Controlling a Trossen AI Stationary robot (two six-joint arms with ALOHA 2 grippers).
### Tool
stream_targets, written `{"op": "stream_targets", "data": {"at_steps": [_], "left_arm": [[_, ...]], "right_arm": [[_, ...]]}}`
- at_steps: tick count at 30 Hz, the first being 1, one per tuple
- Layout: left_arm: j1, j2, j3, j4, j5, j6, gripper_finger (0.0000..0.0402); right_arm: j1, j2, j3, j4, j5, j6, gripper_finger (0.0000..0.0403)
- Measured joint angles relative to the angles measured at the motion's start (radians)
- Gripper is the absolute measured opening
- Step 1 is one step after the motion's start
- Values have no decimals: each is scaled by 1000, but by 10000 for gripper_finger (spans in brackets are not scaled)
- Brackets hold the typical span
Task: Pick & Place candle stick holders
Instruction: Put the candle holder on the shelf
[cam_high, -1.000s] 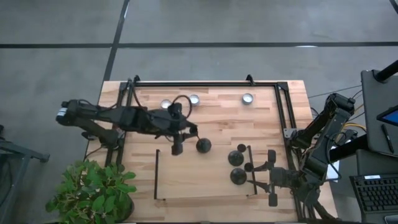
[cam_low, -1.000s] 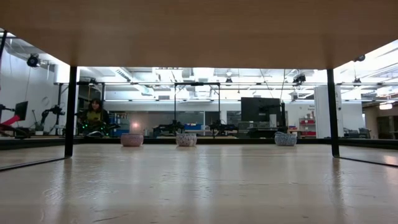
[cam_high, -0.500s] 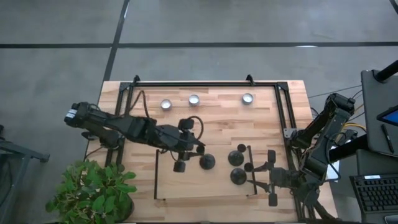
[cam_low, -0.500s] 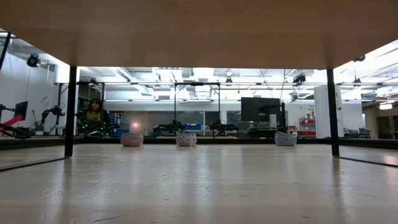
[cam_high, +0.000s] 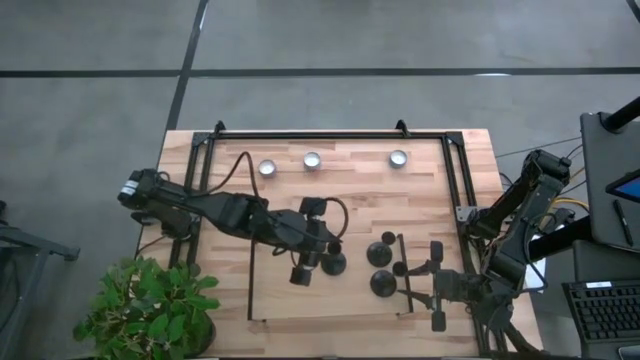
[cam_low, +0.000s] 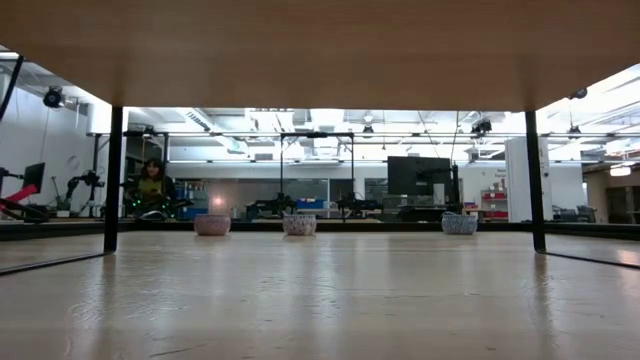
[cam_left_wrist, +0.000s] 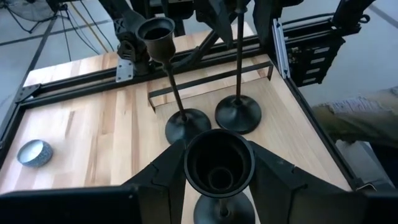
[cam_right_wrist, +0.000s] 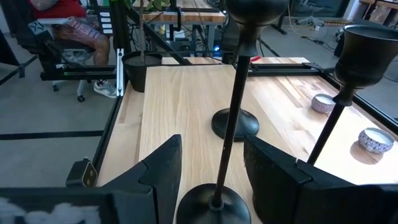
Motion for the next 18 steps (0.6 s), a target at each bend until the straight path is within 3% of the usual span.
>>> {"op": "stream_targets", "data": {"at_steps": [9,18], "left_arm": [[-3,-5,-3,-2,-19,-46,142],[-3,-5,-2,4,-44,-66,201]], "right_arm": [[0,0,-2,0,-4,2,154],[0,0,-2,0,-4,1,159]]}}
